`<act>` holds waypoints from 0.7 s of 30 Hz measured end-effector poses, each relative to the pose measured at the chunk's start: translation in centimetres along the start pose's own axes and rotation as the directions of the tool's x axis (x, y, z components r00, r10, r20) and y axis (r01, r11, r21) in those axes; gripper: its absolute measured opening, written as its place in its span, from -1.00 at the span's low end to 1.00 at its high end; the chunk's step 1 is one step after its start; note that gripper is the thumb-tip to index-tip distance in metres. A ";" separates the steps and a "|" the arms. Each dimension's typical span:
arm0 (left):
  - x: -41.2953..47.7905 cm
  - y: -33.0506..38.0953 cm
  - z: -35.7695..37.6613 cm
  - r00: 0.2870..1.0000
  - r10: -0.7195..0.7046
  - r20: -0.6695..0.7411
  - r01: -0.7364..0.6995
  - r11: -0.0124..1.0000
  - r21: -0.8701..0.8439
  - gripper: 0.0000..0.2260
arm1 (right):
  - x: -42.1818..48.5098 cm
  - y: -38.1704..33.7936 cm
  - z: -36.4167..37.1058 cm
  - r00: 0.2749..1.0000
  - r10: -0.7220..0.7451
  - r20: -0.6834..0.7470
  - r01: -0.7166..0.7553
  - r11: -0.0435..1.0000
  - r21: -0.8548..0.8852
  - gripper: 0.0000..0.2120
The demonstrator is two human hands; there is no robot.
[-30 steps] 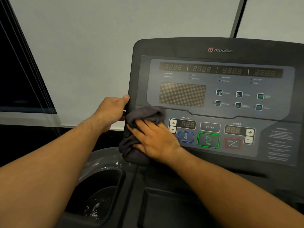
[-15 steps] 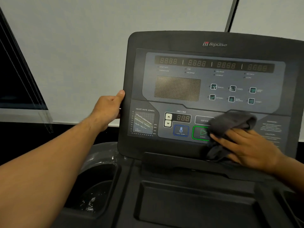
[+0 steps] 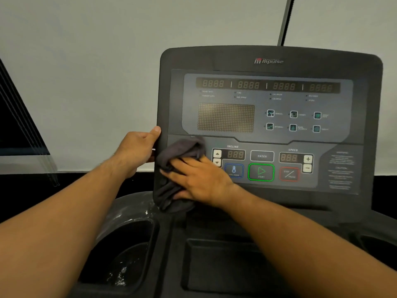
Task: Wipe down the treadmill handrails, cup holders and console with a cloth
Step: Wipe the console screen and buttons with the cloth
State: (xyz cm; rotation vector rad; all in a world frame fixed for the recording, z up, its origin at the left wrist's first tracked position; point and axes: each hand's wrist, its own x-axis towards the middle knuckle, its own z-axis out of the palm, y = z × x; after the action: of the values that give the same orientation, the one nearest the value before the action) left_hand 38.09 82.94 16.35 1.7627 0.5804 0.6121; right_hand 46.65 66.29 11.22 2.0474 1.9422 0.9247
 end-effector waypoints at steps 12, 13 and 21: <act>-2.6 -0.9 0.8 0.986 0.092 -0.140 -0.048 0.956 0.290 -0.59 | -19.8 8.0 -2.3 0.983 0.110 0.145 -0.111 0.994 -0.004 -0.59; -3.1 -0.6 1.0 0.972 0.143 -0.189 -0.068 0.933 0.354 -0.58 | -20.7 7.9 -2.4 0.984 0.126 0.124 -0.129 0.992 0.017 -0.62; -6.9 -0.8 1.5 0.831 0.503 -0.239 -0.275 0.744 0.609 -0.63 | -23.9 4.4 -4.3 0.974 0.189 -0.123 -0.172 0.976 0.137 -0.64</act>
State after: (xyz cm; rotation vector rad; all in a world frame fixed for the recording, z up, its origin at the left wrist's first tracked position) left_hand 33.87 77.57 14.42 2.3706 0.7039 1.2176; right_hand 48.99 41.79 9.45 2.3218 1.9505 1.0287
